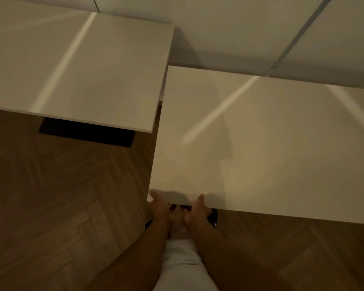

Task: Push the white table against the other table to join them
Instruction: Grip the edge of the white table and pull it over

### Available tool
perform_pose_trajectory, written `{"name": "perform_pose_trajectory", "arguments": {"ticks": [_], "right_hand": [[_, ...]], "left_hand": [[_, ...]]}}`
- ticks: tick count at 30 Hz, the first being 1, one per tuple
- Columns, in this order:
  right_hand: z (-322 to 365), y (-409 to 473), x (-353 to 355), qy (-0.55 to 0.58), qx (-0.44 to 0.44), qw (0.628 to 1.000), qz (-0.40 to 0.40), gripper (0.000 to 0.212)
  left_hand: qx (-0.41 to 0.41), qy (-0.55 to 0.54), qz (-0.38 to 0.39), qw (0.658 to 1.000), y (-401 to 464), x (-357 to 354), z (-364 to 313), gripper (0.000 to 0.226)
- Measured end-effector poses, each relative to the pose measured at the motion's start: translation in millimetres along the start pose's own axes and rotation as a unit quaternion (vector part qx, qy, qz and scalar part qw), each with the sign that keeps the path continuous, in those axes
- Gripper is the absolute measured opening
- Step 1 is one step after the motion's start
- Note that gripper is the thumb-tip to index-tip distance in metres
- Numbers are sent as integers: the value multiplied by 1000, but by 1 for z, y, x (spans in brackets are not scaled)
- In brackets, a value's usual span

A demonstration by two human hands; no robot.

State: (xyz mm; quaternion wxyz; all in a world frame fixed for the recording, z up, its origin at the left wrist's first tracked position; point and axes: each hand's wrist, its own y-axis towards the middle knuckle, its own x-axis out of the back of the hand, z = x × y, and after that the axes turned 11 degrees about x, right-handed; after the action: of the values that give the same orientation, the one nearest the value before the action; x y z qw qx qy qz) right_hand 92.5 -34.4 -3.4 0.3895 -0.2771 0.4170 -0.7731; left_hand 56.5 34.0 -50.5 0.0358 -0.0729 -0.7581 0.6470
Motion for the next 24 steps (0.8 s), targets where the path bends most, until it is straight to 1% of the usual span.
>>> {"name": "perform_pose_trajectory", "arguments": {"ticks": [3,8,12,15,17,20,24], "right_hand": [[-1,3,-7,-1,0,1000,-1,64],[-5,5,-15,5,-8,999,31,63],[-5,10,-22,-28,21,999,-5,67],[-8,11,-28,-32,8,999,17,67],[-8,10,-32,-23,3,999,27,65],[-7,14,-39,-19,12,1000,22,62],[-6,17,-51,-54,20,998,1,64]], "left_hand": [[-2,2,-10,1000,-4,-5,-7,72],[-36,31,-32,998,-6,-7,-17,68],[-29,34,-14,999,-8,-10,-24,71],[-25,48,-17,998,-5,-9,-29,71],[-16,47,-1,999,-8,-13,-34,70],[-8,46,23,999,-10,-18,-41,72],[-3,54,14,998,-9,-26,-53,73]]}}
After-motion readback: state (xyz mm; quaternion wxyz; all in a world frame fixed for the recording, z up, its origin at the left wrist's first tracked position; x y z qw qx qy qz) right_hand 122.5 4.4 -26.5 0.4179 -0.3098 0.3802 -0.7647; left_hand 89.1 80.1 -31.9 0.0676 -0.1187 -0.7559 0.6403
